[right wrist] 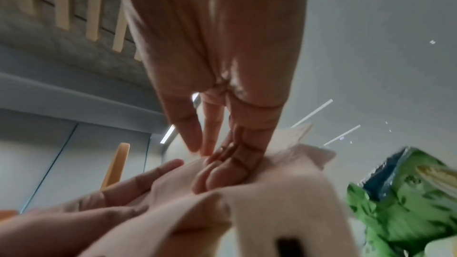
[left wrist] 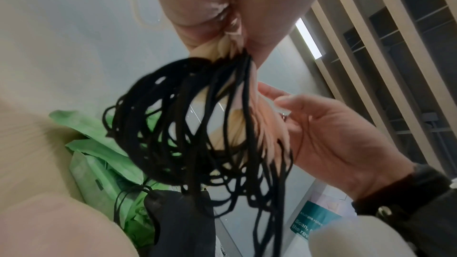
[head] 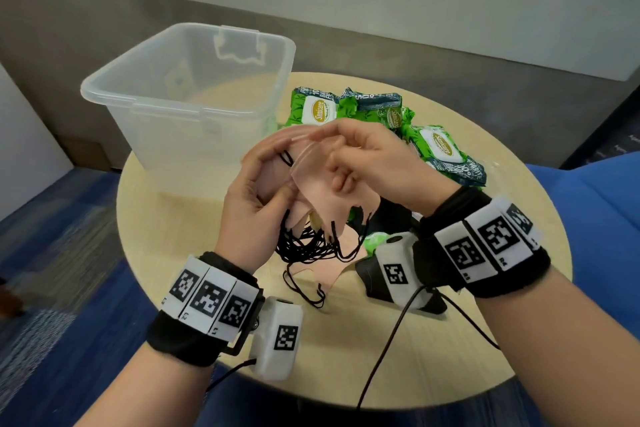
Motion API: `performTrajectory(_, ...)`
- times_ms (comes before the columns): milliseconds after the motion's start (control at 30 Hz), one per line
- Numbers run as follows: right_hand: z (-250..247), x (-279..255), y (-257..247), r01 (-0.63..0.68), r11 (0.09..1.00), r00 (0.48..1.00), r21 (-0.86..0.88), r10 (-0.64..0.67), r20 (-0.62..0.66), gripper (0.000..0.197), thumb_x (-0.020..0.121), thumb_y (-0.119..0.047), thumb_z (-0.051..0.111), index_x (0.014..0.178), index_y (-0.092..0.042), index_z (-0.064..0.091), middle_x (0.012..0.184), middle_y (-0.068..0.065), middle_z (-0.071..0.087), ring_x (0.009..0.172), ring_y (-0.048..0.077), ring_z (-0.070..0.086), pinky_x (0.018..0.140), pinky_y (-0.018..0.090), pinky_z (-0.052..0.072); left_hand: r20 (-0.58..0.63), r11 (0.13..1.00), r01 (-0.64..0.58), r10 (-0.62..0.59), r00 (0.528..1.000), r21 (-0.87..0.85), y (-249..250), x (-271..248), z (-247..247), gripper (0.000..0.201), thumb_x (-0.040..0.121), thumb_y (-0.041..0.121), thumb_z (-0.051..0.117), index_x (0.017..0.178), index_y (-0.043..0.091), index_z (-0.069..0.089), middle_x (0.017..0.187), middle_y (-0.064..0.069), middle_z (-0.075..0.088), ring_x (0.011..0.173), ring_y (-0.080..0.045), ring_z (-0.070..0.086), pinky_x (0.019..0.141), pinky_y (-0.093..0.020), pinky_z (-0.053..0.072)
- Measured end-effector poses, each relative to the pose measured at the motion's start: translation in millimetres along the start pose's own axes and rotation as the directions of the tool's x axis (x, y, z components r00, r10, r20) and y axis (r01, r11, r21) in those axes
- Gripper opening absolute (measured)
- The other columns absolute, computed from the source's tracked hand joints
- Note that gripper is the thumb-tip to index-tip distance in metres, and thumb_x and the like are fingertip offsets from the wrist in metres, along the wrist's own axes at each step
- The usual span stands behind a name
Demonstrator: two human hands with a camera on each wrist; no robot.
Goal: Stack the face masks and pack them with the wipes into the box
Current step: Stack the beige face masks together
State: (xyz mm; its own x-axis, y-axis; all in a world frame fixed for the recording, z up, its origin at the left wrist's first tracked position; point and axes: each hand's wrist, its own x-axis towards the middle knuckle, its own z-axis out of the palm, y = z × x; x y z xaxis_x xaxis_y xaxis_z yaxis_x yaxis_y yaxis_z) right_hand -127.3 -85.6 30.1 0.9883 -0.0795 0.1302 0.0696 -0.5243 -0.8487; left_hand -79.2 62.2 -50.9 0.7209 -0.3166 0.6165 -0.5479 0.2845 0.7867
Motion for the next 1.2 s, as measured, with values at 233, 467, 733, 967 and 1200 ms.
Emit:
performTrajectory(233,-5.3,0.8,1.9,0.212,0.859,0.957,-0.466,-0.279,-0.077,0.024,0.061,-0.012,0.08,0.08,-0.014,0.066,0.086,0.003,0.045,0.071,0.005,0.043,0.063,0.013,0.034,0.02,0.988,0.129,-0.128,0.992,-0.081,2.3,-4.4,3.1,0.044,0.077,-0.003,0.058,0.116,0.018,0.053,0.124,0.003,0.056,0.122,-0.013,0.05,0.106,-0.037,0.04)
performTrajectory(467,-6.0,-1.8,7.7,0.41,0.737,0.854,-0.537,-0.517,-0.058,0.014,0.058,-0.019,0.074,0.063,-0.011,0.063,0.083,-0.004,0.057,0.082,0.021,0.052,0.072,0.045,0.044,-0.022,0.927,0.233,-0.25,0.968,-0.293,7.7,-2.7,1.9,0.023,0.079,0.033,0.05,0.094,0.017,0.058,0.102,-0.005,0.061,0.1,-0.019,0.058,0.087,-0.027,0.046)
performTrajectory(733,-5.5,-4.9,9.1,0.496,0.734,0.854,-0.464,-0.509,0.108,0.022,0.069,-0.031,0.057,0.065,-0.009,0.058,0.086,0.007,0.063,0.079,0.022,0.056,0.067,0.033,0.041,-0.02,0.93,0.215,-0.231,0.973,-0.297,9.5,-2.7,7.7,0.028,0.097,0.014,0.034,0.094,0.005,0.06,0.092,-0.001,0.066,0.09,-0.006,0.062,0.08,-0.015,0.046)
performTrajectory(967,-3.6,-13.5,8.0,0.488,0.778,0.873,-0.396,-0.43,0.23,0.006,0.067,-0.004,0.064,0.066,-0.005,0.058,0.063,-0.002,0.053,0.064,0.008,0.044,0.058,0.013,0.033,-0.075,0.966,0.225,-0.235,0.969,-0.127,9.6,0.2,4.8,0.03,0.092,0.019,0.039,0.108,0.012,0.063,0.105,0.004,0.067,0.109,-0.004,0.058,0.091,-0.013,0.041)
performTrajectory(1200,-26.4,-30.2,-2.4,0.214,0.947,0.897,-0.24,-0.094,0.431,0.027,0.07,-0.005,0.071,0.064,-0.025,0.053,0.093,0.001,0.07,0.101,0.022,0.063,0.084,0.037,0.051,-0.199,0.957,0.288,-0.273,0.941,0.048,1.4,3.4,-6.2,0.034,0.086,-0.003,0.058,0.109,0.021,0.062,0.11,-0.002,0.065,0.107,-0.033,0.06,0.098,-0.045,0.045)
